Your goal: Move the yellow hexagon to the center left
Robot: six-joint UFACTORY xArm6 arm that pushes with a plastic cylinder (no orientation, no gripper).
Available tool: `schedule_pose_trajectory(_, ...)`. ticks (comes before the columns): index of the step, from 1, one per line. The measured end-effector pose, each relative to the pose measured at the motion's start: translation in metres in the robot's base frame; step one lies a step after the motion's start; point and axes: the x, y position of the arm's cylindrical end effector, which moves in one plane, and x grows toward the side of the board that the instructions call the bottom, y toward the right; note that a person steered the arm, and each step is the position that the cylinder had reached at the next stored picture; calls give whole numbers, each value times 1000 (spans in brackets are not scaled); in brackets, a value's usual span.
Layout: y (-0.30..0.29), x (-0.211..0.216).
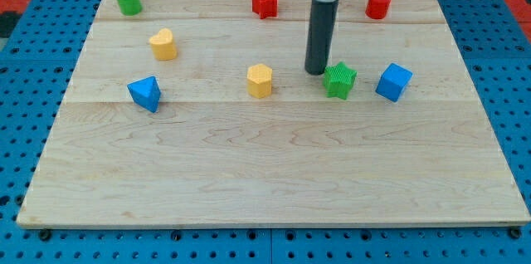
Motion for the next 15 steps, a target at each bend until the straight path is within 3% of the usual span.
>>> schedule_pose_trajectory(2,-101,20)
schedule_pose_trajectory(3,-179,3)
schedule_pose_trajectory(4,-214,-5)
schedule_pose_trajectory(5,-135,9)
schedule_pose_trajectory(6,-129,55)
schedule_pose_trajectory(7,-195,44)
schedule_pose_trajectory(8,-221,2)
schedule_pose_trajectory(9,-243,-14)
schedule_pose_trajectory(15,-264,-22)
